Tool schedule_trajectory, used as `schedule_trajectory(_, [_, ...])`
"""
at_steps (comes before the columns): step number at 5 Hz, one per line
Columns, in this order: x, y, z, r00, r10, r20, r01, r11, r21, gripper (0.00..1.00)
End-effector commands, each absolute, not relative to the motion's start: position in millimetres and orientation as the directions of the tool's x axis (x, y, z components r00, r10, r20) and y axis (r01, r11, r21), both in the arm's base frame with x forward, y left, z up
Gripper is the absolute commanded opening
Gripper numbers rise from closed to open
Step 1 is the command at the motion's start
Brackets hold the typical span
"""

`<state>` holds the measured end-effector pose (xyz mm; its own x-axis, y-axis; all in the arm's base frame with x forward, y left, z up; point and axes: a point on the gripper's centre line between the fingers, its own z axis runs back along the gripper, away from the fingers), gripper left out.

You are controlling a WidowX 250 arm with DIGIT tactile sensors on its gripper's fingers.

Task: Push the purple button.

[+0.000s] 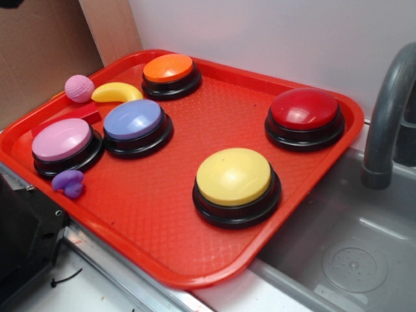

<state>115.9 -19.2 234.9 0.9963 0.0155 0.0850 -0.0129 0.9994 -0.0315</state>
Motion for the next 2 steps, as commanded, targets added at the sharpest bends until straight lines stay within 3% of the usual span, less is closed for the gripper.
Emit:
schedule_trajectory(1, [116,-19,235,0.996,0.016,0.085,-0.013,0.999,-0.031,1.00])
schedule_trajectory(2, [164,16,185,0.998,-0.057,0.013,0.056,0.997,0.060,1.00])
